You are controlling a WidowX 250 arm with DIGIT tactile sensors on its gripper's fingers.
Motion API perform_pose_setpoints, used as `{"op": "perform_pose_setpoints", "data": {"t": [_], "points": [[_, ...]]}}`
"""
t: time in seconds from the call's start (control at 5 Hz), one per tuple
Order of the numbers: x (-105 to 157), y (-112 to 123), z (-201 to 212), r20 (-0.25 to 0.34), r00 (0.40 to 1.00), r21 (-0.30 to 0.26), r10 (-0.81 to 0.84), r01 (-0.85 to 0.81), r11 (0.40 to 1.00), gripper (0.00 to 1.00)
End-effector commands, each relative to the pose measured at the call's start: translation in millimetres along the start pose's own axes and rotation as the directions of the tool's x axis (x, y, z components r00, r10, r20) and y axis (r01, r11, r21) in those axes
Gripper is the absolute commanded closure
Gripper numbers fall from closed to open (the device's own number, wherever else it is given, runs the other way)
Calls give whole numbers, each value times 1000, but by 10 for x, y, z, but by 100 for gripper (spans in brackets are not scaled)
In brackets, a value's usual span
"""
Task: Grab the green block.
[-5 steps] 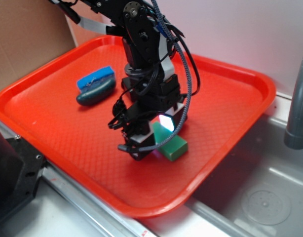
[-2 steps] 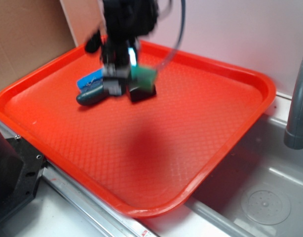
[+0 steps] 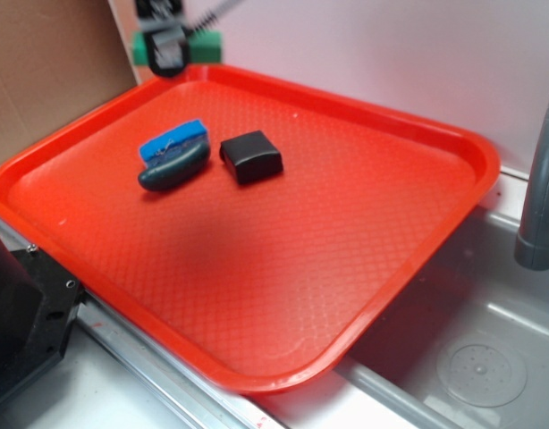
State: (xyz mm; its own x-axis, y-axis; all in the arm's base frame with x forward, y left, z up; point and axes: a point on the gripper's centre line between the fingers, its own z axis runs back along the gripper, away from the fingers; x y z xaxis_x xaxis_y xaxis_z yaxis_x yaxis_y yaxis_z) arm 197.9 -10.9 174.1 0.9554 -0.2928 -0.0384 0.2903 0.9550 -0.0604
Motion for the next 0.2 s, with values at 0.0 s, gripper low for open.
{"op": "perform_pose_setpoints", "data": {"t": [0.0], "points": [[-225,-260,239,171,909,-9,381,-385,923,100]]}}
